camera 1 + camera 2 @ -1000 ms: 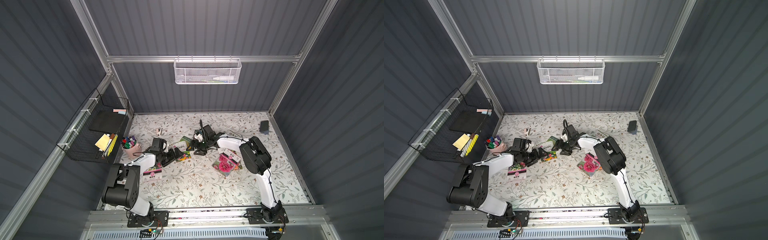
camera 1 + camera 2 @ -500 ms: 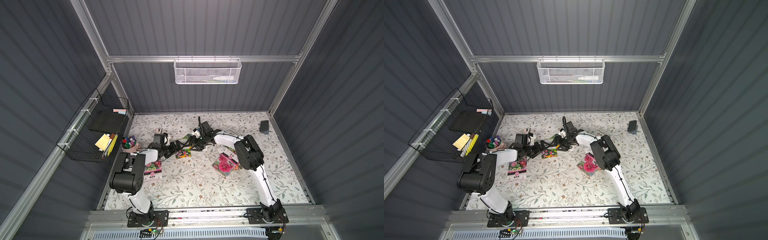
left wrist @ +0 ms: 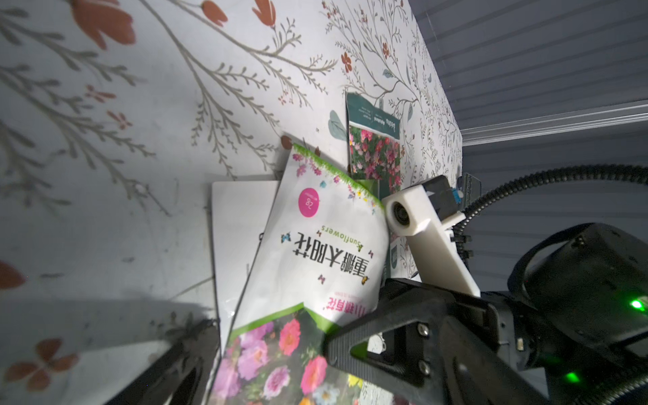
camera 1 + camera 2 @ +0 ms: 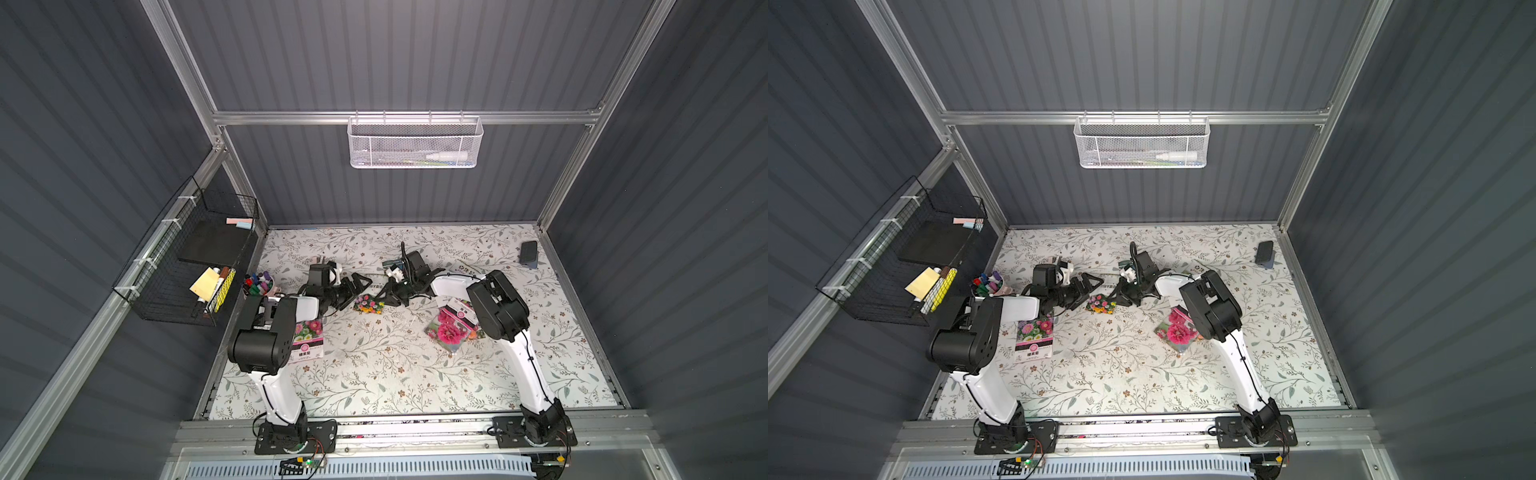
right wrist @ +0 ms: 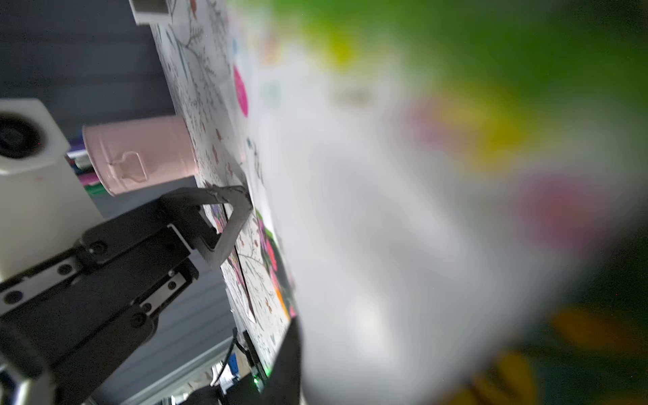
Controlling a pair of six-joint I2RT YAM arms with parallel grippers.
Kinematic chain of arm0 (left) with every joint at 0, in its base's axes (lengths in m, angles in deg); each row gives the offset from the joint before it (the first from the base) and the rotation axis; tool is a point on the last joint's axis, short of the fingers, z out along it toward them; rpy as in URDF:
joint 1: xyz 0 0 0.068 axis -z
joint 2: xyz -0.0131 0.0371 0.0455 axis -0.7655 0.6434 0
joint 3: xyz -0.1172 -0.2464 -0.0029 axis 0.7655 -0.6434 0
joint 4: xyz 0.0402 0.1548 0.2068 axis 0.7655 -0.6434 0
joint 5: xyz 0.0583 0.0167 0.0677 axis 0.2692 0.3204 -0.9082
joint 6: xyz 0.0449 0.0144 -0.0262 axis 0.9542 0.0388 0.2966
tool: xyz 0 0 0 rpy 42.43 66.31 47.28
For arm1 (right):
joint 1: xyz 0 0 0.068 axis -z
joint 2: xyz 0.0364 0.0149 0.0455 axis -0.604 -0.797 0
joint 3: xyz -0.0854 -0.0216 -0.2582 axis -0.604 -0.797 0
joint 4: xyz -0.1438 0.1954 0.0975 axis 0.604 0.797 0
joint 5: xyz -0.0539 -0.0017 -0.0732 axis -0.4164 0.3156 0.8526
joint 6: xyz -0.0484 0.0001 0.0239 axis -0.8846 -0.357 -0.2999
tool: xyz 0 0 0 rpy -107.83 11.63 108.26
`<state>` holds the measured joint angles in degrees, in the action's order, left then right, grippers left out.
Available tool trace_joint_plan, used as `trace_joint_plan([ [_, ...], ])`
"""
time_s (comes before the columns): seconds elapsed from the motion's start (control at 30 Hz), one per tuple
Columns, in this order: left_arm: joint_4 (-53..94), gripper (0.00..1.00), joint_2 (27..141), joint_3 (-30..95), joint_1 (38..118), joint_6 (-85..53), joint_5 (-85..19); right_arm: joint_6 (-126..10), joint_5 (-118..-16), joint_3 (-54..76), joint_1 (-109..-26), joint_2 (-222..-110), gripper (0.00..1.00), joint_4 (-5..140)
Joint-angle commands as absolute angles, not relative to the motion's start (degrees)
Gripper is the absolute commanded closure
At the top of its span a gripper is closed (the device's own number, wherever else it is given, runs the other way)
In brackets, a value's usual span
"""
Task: Arrange the seed packets in a row
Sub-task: Pick up the seed packet from the center of the board.
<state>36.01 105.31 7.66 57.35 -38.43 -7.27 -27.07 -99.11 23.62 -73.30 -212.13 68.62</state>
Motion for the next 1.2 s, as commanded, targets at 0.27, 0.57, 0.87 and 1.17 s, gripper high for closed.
trace_joint_plan([
  [0.27,24.2,0.01,104.0,5.8,57.8,-40.6,-5.1,-37.8,-102.5,13.5,-70.8,-199.6,1.0,63.8],
  [0.57,31.0,0.01,101.2,6.8,58.0,-44.1,6.7,-45.5,-113.7,2.2,-70.8,-187.8,1.0,63.2],
  [0.87,39.7,0.01,104.1,13.3,57.9,-54.0,18.5,-46.6,-117.8,-4.2,-70.8,-180.8,1.0,61.9],
  [1.17,43.0,0.05,105.5,17.5,60.0,-62.6,25.7,-45.5,-122.7,-3.7,-70.8,-180.9,1.0,60.1],
])
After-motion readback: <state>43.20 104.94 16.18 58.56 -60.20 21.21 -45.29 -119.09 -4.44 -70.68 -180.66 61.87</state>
